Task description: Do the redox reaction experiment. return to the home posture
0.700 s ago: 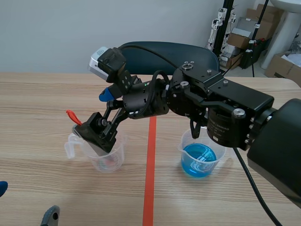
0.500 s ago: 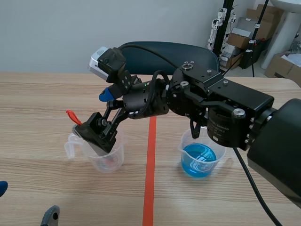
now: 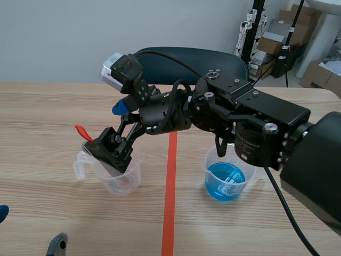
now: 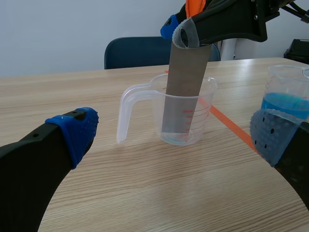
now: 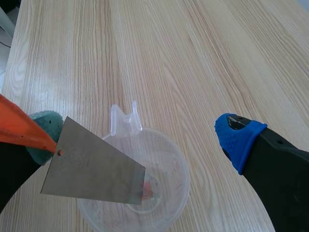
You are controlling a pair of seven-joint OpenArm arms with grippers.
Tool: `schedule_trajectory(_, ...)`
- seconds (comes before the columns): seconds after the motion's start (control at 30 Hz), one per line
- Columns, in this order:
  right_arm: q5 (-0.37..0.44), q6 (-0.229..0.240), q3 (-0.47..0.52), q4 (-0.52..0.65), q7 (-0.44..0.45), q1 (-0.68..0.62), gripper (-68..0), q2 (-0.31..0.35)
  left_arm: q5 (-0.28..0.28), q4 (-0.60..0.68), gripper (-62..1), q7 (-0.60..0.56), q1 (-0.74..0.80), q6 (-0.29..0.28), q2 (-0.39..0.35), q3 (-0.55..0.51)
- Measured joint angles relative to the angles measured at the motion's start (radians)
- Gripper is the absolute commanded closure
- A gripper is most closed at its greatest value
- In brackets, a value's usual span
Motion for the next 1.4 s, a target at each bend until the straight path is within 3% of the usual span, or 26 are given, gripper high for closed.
schedule_trajectory(0.23, 0.006, 0.0, 0.0, 0.0, 0.0, 0.0, -67.9, 0.002, 0.0, 0.0, -62.3, 0.0, 0.0, 0.0, 0.0, 0.0)
schedule_trajectory(0.37, 0.058, 0.003, 0.0, 0.028, -0.024, 0.0, -67.9, 0.023, 0.0, 0.0, -62.3, 0.0, 0.0, 0.0, 0.0, 0.0)
schedule_trajectory(0.6, 0.14, 0.007, 0.001, 0.168, -0.111, 0.0, -67.9, 0.074, 0.0, 0.0, -62.3, 0.0, 0.0, 0.001, 0.0, 0.0)
schedule_trajectory(0.8, 0.186, 0.008, 0.003, 0.326, -0.113, 0.0, -67.9, 0.153, -0.003, 0.0, -62.3, -0.013, 0.028, 0.001, -0.03, 0.0)
schedule_trajectory(1.0, 0.186, 0.008, 0.063, 0.454, -0.109, 0.0, -67.9, 0.229, -0.137, 0.1, -62.3, -0.016, 0.15, 0.001, -0.118, 0.0)
schedule_trajectory(1.3, 0.185, 0.008, 0.206, 0.487, -0.089, -0.047, -67.9, 0.347, -0.208, 0.402, -62.3, 0.081, 0.323, 0.001, -0.262, -0.039)
schedule_trajectory(1.4, 0.185, 0.008, 0.287, 0.501, -0.031, -0.113, -67.9, 0.397, -0.223, 0.47, -62.3, 0.092, 0.37, 0.001, -0.285, -0.077)
